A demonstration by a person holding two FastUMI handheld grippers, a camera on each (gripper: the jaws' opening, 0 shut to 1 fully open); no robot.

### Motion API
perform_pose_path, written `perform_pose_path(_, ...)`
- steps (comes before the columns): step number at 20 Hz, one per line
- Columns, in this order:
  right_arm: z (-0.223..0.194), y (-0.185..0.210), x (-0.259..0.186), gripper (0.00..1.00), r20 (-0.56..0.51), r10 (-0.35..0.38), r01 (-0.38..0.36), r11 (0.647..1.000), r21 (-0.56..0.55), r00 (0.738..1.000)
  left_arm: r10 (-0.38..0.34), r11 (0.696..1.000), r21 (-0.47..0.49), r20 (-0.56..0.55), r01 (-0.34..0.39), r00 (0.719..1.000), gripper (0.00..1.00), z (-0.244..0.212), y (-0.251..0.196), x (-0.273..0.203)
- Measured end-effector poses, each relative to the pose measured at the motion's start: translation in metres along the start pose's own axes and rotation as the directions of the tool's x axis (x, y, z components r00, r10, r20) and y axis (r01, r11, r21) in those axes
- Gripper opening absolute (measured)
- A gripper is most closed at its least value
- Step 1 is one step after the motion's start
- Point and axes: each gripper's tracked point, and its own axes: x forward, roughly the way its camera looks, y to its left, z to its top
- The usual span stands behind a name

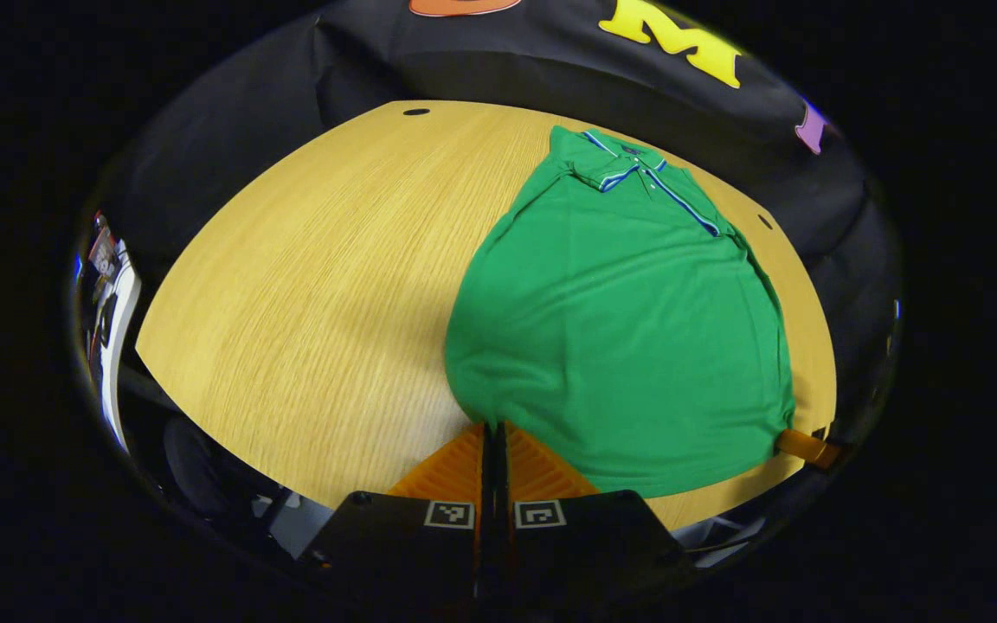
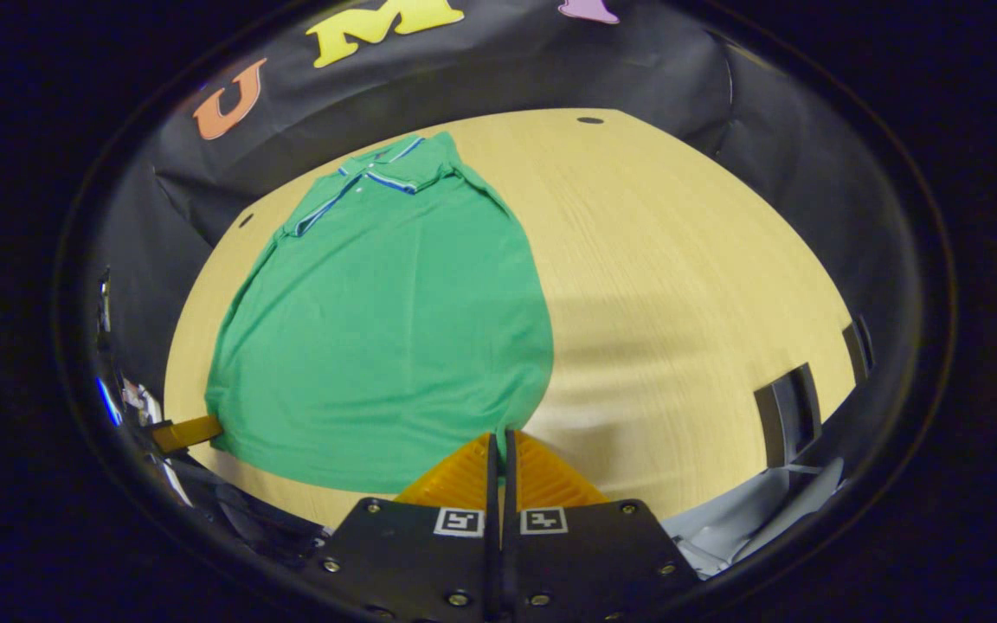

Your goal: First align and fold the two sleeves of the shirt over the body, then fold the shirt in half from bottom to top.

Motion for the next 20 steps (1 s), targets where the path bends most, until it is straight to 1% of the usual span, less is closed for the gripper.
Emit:
perform_pose_path(3, 0.008, 0.003, -0.005, 0.01, 0.023, 0.007, -0.007, 1.0, -0.003, 1.0, -0.019, 1.0, 0.025, 0.027, 0.018, 0.999, 0.03, 0.006, -0.002, -0.006)
perform_pose_path(10, 0.036, 0.012, -0.027, 0.01, 0.095, 0.036, -0.037, 0.999, 0.0, 0.995, -0.04, 0.999, -0.003, 0.07, 0.041, 0.997, 0.03, 0.027, -0.005, -0.026)
perform_pose_path(14, 0.066, 0.018, -0.04, 0.01, 0.151, 0.059, -0.063, 0.998, 0.019, 0.987, -0.064, 0.997, -0.025, 0.107, 0.067, 0.992, 0.03, 0.055, -0.01, -0.039)
perform_pose_path(20, 0.112, 0.028, -0.054, 0.01, 0.231, 0.082, -0.09, 0.996, 0.023, 0.97, -0.089, 0.995, -0.026, 0.167, 0.095, 0.982, 0.03, 0.098, -0.023, -0.05)
